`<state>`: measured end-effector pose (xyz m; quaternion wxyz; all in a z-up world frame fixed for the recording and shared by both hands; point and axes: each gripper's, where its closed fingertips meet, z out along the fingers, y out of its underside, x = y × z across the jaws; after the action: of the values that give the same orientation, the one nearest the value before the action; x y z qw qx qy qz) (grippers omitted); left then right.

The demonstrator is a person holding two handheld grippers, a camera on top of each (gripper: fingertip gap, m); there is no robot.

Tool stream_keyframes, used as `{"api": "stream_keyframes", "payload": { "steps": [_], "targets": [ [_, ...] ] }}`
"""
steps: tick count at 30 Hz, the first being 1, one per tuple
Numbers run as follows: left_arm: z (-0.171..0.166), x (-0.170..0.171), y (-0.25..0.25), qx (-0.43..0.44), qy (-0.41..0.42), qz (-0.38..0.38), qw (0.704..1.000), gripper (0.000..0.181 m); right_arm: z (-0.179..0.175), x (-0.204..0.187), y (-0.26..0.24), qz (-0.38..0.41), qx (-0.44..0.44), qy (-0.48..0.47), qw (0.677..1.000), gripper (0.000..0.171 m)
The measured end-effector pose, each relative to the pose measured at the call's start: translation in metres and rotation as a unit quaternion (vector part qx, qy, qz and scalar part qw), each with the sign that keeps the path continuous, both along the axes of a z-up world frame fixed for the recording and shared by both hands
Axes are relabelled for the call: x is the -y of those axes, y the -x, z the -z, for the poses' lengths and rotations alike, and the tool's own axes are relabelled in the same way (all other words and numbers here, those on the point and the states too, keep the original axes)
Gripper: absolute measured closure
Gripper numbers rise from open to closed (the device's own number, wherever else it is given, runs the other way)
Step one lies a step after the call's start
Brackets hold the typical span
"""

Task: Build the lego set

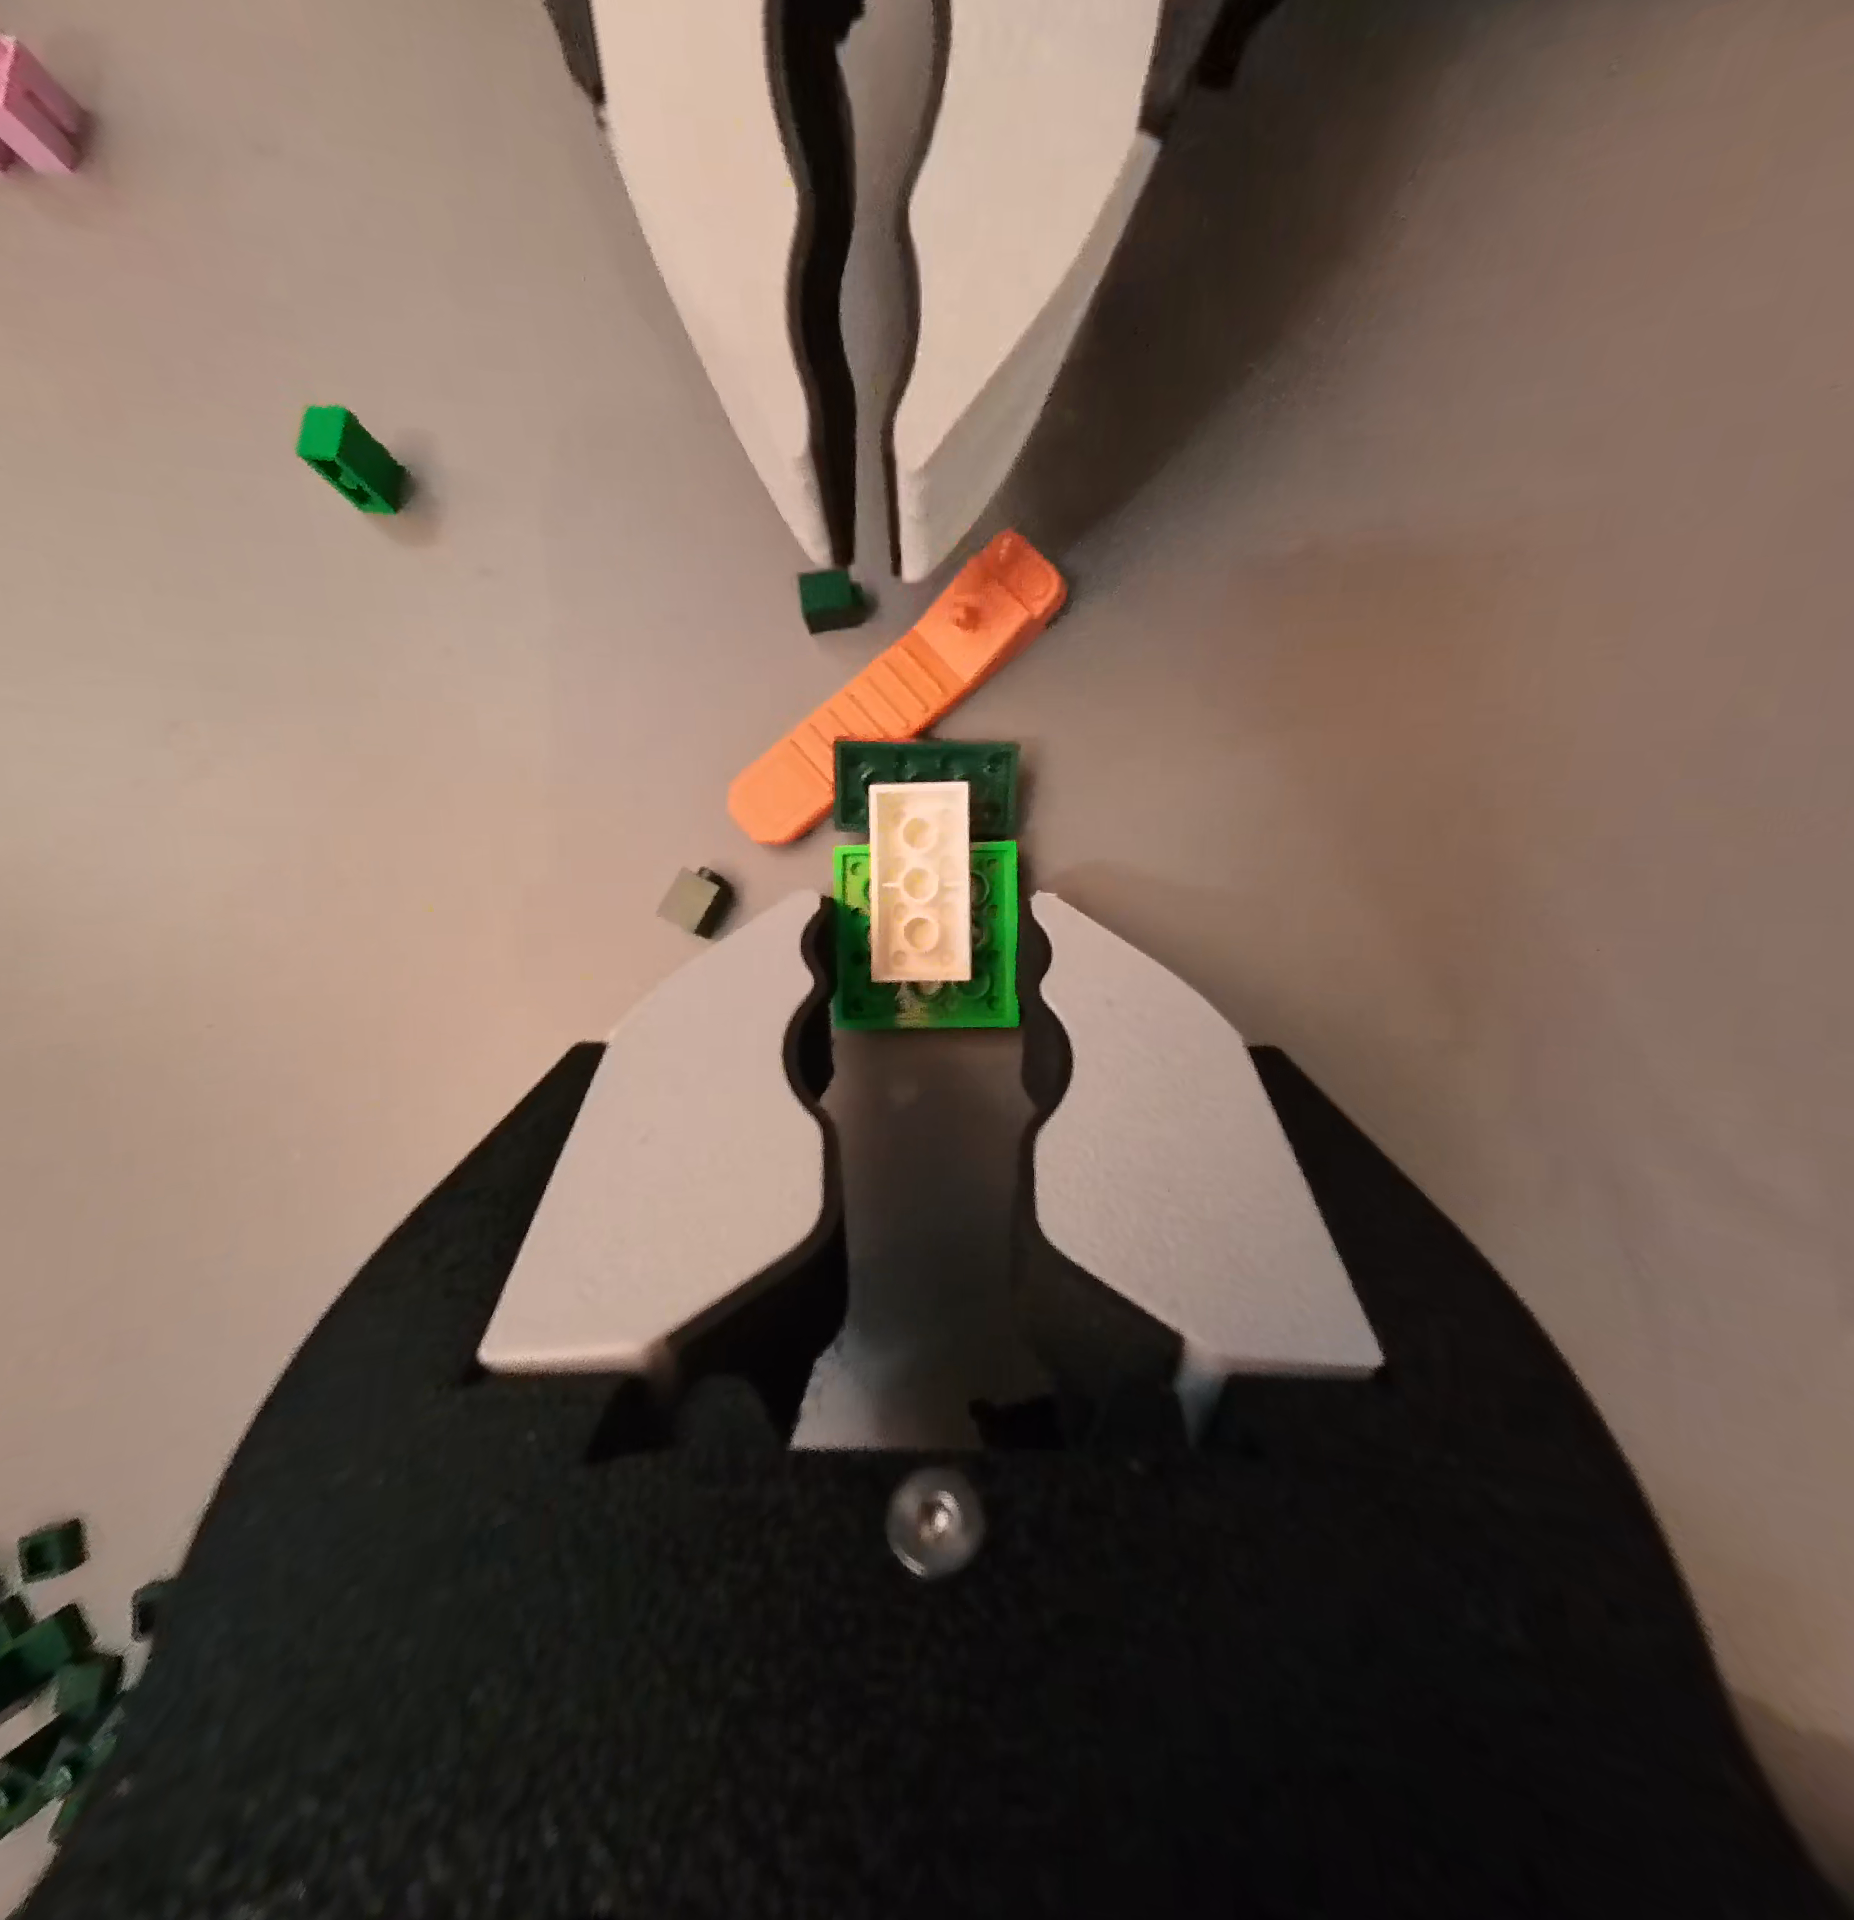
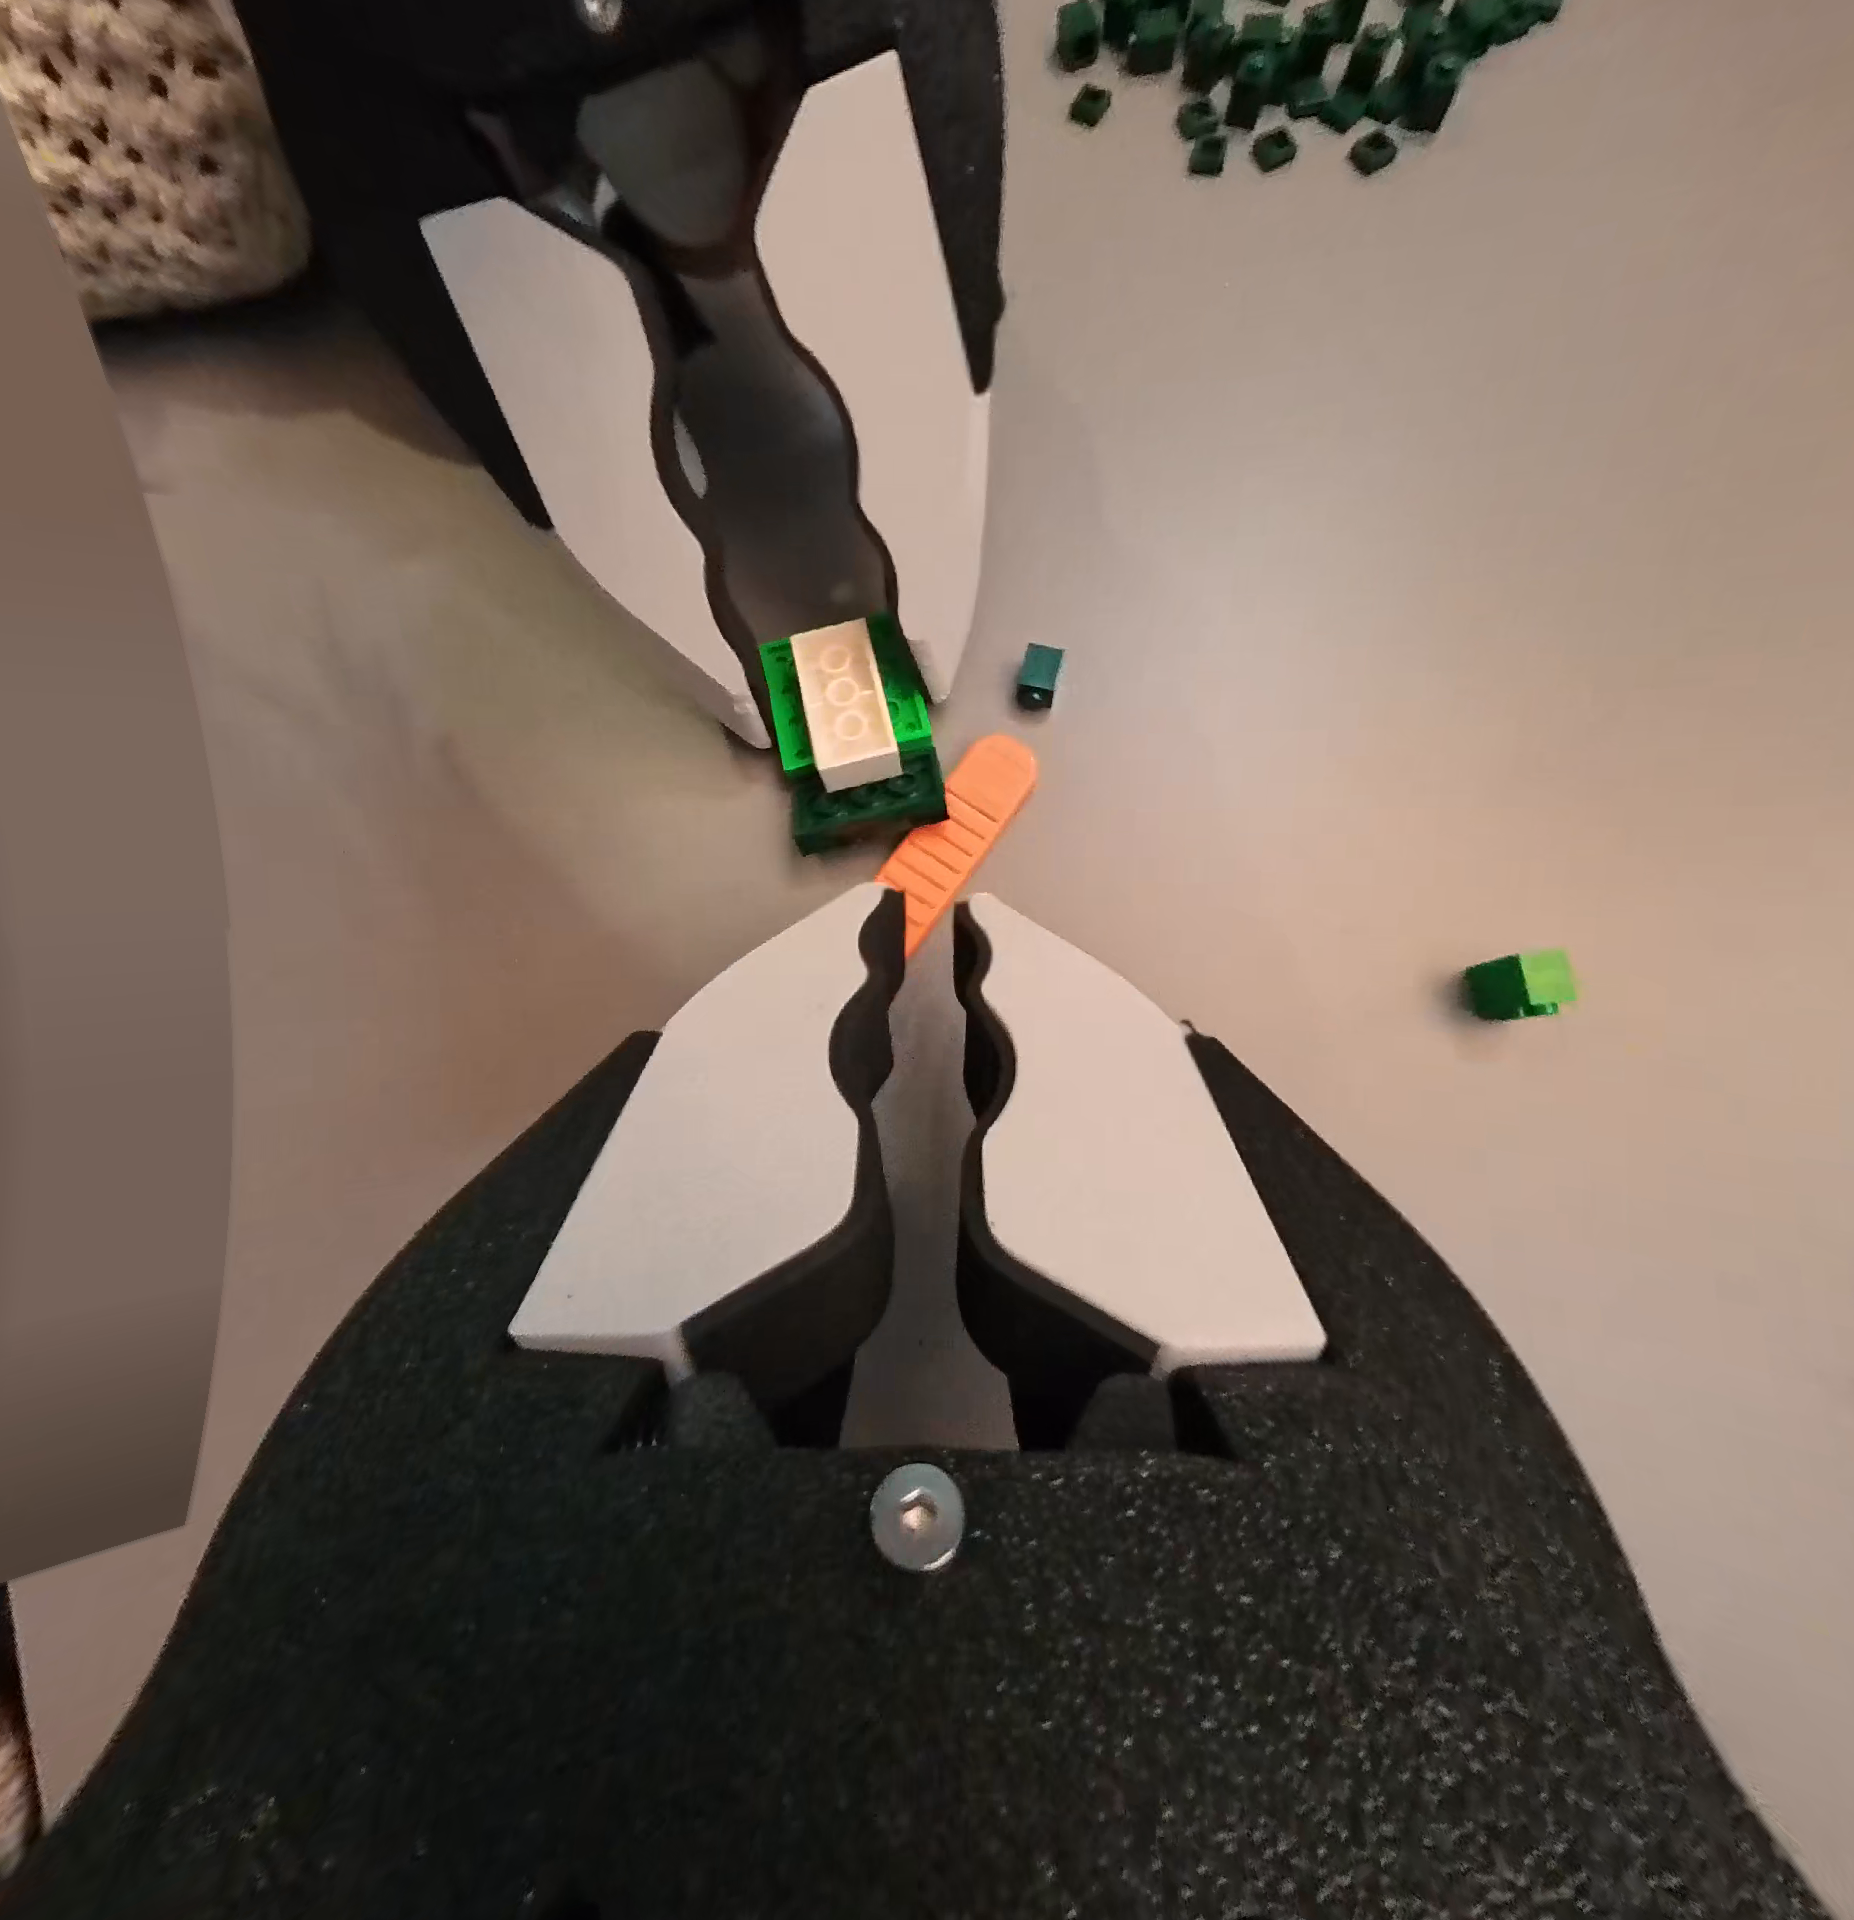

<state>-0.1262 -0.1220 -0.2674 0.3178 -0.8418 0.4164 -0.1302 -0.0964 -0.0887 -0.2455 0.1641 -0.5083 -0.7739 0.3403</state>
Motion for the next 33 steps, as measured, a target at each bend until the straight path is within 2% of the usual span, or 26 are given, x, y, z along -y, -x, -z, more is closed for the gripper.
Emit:
{"api": "stream_keyframes", "payload": {
  "steps": [6, 8, 11, 13, 15, 18, 20, 25, 28, 31, 33],
  "targets": [
    [0.0, 0.002, 0.001, 0.004, 0.003, 0.008, 1.0, 0.149, -0.001, 0.007, 0.004, -0.004, -0.025, 0.028, 0.999, 0.147],
    [-0.001, 0.002, 0.001, 0.008, 0.002, 0.009, 1.0, 0.149, 0.002, 0.011, 0.006, -0.014, -0.025, 0.006, 1.0, 0.14],
    [-0.004, -0.001, 0.003, 0.011, -0.015, 0.006, 1.0, 0.149, 0.003, 0.009, 0.009, -0.014, -0.035, -0.04, 0.998, 0.138],
    [-0.01, -0.005, 0.005, 0.013, -0.057, -0.003, 0.998, 0.149, -0.002, 0.007, 0.012, -0.003, -0.057, -0.058, 0.997, 0.136],
    [-0.022, -0.013, 0.011, 0.002, -0.14, -0.019, 0.99, 0.149, -0.012, 0.006, 0.015, 0.012, -0.089, -0.062, 0.994, 0.134],
    [-0.051, -0.022, 0.017, -0.008, -0.282, -0.053, 0.958, 0.149, -0.029, 0.011, 0.02, 0.048, -0.13, -0.01, 0.99, 0.136],
    [-0.065, -0.023, 0.02, -0.019, -0.345, -0.079, 0.935, 0.149, -0.038, 0.014, 0.027, 0.08, -0.151, 0.042, 0.984, 0.138],
    [-0.062, -0.019, 0.016, -0.088, -0.389, -0.097, 0.912, 0.149, -0.048, 0.015, 0.038, 0.127, -0.175, 0.13, 0.968, 0.141],
    [-0.063, -0.016, 0.009, -0.123, -0.414, -0.088, 0.898, 0.149, -0.044, 0.022, 0.041, 0.118, -0.158, 0.15, 0.969, 0.141],
    [-0.06, -0.016, 0.005, -0.123, -0.404, -0.093, 0.902, 0.149, -0.041, 0.028, 0.042, 0.103, -0.147, 0.157, 0.971, 0.151],
    [-0.059, -0.016, 0.002, -0.098, -0.4, -0.092, 0.906, 0.146, -0.04, 0.027, 0.04, 0.097, -0.152, 0.153, 0.972, 0.152]
  ]
}}
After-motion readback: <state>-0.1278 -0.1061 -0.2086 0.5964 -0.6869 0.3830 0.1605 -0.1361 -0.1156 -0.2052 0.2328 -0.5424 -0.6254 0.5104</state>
